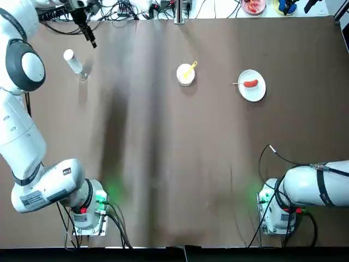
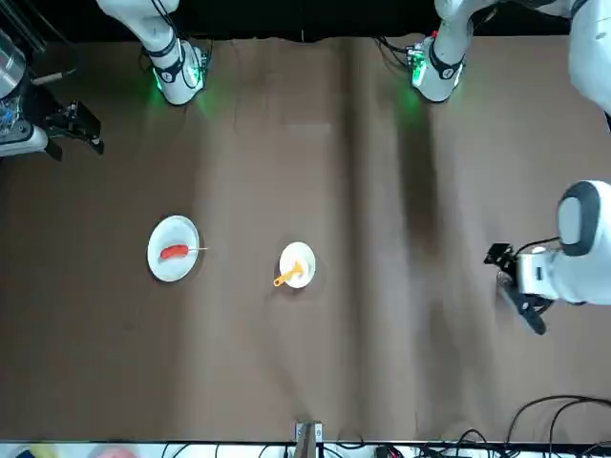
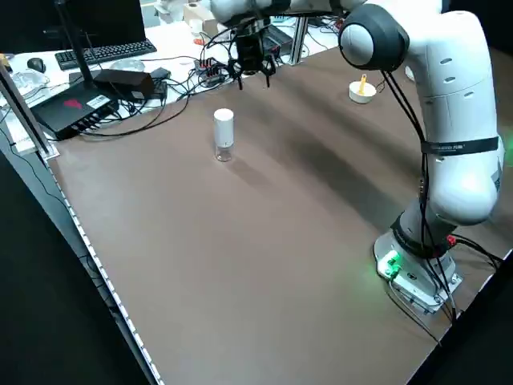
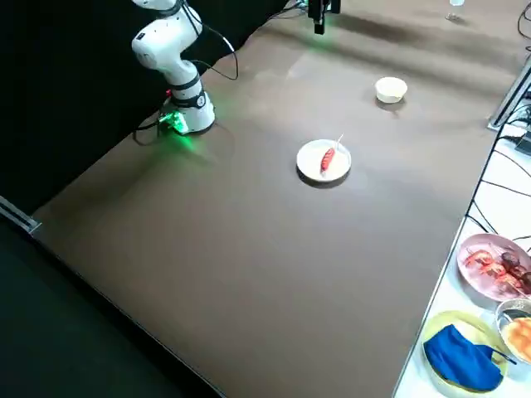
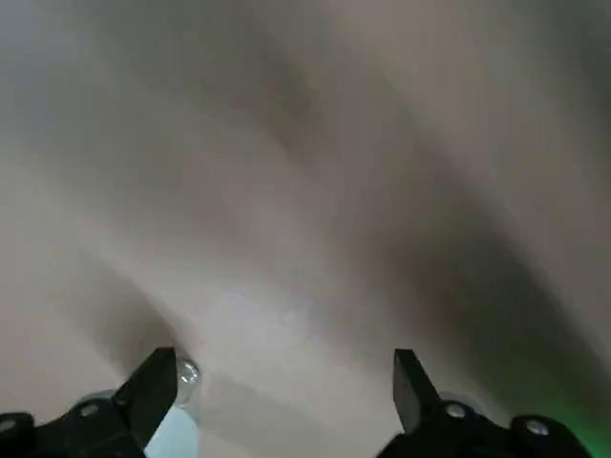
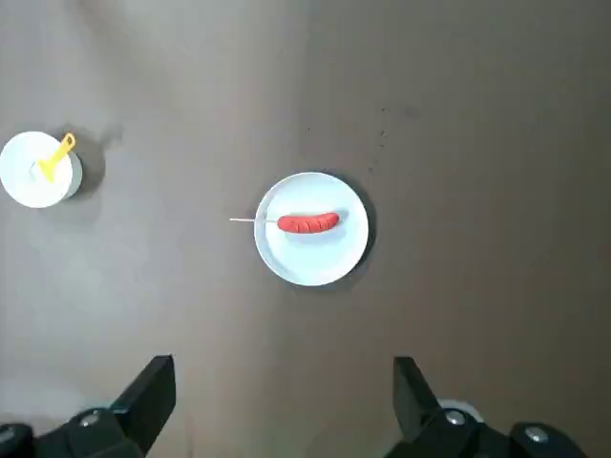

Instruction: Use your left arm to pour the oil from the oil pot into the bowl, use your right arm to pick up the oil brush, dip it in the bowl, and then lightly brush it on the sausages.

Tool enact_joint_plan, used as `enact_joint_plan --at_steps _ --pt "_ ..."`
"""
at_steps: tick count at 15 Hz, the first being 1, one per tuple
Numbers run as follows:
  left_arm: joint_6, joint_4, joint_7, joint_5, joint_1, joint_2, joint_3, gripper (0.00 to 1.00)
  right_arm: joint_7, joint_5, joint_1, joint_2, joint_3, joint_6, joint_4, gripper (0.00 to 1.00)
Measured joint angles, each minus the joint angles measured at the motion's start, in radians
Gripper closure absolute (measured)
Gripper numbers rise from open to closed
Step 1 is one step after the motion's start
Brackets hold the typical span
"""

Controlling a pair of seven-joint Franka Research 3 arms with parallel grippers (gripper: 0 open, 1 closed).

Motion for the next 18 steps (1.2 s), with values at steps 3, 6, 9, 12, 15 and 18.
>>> enact_joint_plan --at_steps 3,6,9,12,15,18 --pt "-0.007 -0.001 -0.176 0.037 -0.042 -0.01 -0.001 0.0 0.023 0.0 0.0 0.0 0.004 0.0 0.001 0.0" --pt "-0.039 -0.034 -0.342 0.044 -0.055 -0.076 -0.009 0.0 0.024 0.0 0.0 0.0 0.005 -0.003 0.0 0.0" --pt "-0.065 -0.132 -0.456 0.045 -0.053 -0.209 -0.013 0.0 0.024 0.0 0.001 0.001 0.008 -0.004 -0.004 0.0" --pt "-0.081 -0.186 -0.54 0.045 -0.043 -0.337 -0.01 0.0 0.022 0.0 0.001 0.001 0.009 -0.003 -0.005 0.0" --pt "-0.093 -0.231 -0.61 0.046 -0.04 -0.436 -0.012 0.0 -0.02 0.0 0.001 0.001 0.01 -0.004 -0.008 0.0" --pt "-0.129 -0.244 -0.674 0.021 -0.041 -0.508 -0.018 0.0 -0.035 0.0 0.001 0.002 0.01 -0.004 -0.009 0.0"
